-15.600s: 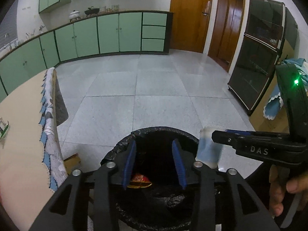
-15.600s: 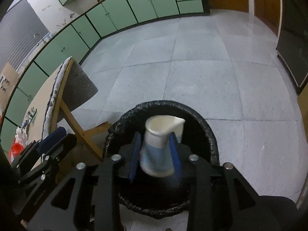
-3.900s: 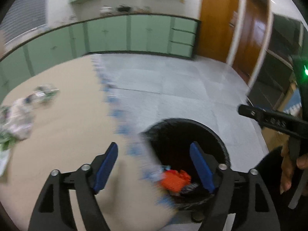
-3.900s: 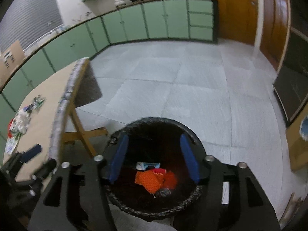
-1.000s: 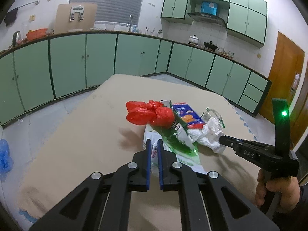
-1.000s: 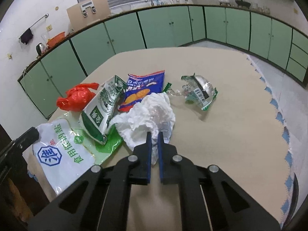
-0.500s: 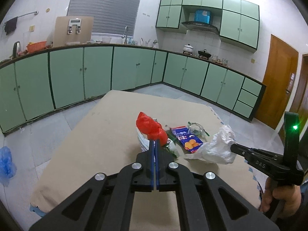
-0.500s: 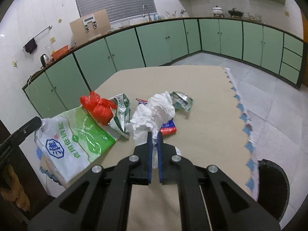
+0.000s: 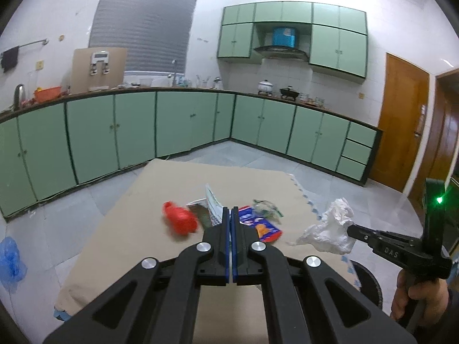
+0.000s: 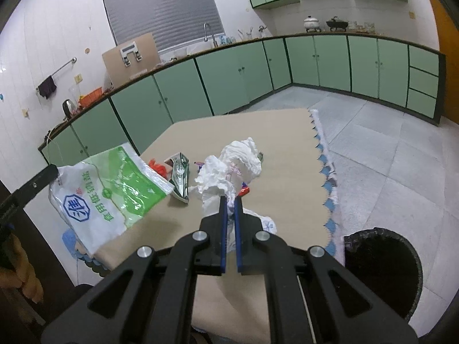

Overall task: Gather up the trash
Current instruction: 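Lift the white bag and tissue and carry both over the bin, then open both grippers over the bin to drop the bag and tissue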

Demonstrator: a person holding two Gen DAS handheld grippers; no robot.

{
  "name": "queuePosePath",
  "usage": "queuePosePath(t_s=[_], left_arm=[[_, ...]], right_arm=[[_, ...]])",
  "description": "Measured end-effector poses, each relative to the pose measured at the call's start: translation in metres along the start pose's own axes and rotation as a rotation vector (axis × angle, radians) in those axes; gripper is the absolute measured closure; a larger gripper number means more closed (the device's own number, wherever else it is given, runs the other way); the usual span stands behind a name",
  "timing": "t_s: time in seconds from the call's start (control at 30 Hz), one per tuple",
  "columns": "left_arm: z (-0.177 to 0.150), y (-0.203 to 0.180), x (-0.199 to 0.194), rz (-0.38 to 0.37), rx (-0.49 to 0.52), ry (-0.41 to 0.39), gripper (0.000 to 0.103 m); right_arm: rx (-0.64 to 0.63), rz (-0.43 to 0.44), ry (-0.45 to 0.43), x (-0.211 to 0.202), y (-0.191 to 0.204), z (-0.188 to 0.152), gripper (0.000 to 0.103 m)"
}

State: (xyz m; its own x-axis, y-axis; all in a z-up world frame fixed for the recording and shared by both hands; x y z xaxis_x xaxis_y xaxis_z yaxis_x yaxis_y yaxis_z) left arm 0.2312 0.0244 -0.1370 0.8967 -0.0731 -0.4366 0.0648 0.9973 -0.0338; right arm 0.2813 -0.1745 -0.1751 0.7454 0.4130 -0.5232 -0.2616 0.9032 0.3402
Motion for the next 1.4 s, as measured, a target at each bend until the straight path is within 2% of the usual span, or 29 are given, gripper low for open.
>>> queuePosePath(t_s=[0.43,0.93,1.17,1.4], left_arm=[[-0.007,-0.101,-0.006,-0.171,0.089,0.019,0.102],[-0.034,-0.239,0.009,-0.386,0.227,0.076,0.102],[-0.062,-0.297,0.028,-0.459,0.304,0.131,0.102],[-0.098,-0.342,0.047,-0.497,0.367,0.186,0.102]], right_arm=[[0.05,-0.109,-0.069,-0.081,-0.054,-0.012,0.099],[0.178,-0.288,-0.086,-0.151,-0.146,-0.06,0.099],[0.254,-0.344,-0.059,-0.159,-0.186,-0.087,0.099],[0.328,-0.387,-0.021,-0.15,-0.229,-0.114,0.099]])
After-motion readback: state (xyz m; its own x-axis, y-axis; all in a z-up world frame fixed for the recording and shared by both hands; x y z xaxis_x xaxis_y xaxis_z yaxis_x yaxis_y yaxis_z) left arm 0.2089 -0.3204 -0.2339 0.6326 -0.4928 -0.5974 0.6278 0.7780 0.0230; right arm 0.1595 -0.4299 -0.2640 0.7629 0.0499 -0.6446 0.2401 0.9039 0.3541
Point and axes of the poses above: each gripper's, at about its wrist camera, not at the fingertips, and x roughly the way its jaws point, y to its left, z to its top, the point moved 7 cm from there along x, roughly the way its jaws point, and after that the axes turned 10 degrees about z, right-handed, at the moved point
